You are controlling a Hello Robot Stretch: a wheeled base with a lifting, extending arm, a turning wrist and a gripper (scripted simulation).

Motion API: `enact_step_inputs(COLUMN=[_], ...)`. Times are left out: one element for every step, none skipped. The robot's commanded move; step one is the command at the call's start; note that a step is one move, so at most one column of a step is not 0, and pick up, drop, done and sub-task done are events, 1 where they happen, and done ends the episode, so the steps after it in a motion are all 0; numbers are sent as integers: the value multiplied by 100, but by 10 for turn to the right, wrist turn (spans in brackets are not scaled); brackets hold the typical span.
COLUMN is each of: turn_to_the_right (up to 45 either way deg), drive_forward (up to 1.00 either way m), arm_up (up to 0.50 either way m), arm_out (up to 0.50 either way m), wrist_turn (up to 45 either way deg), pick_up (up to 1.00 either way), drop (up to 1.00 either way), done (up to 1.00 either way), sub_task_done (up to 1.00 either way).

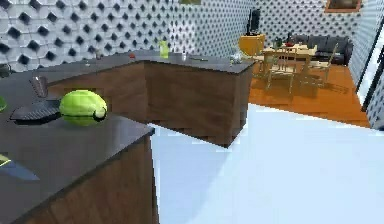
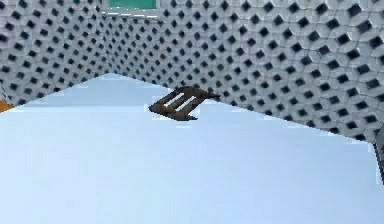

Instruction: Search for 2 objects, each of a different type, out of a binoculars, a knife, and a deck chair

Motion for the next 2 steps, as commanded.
enact_step_inputs(turn_to_the_right=[270, 0], drive_forward=[0, 100], arm_up=[0, 0], arm_out=[0, 0], wrist_turn=[0, 0], pick_up=[0, 0], drop=[0, 0], done=[0, 0], sub_task_done=[0, 0])
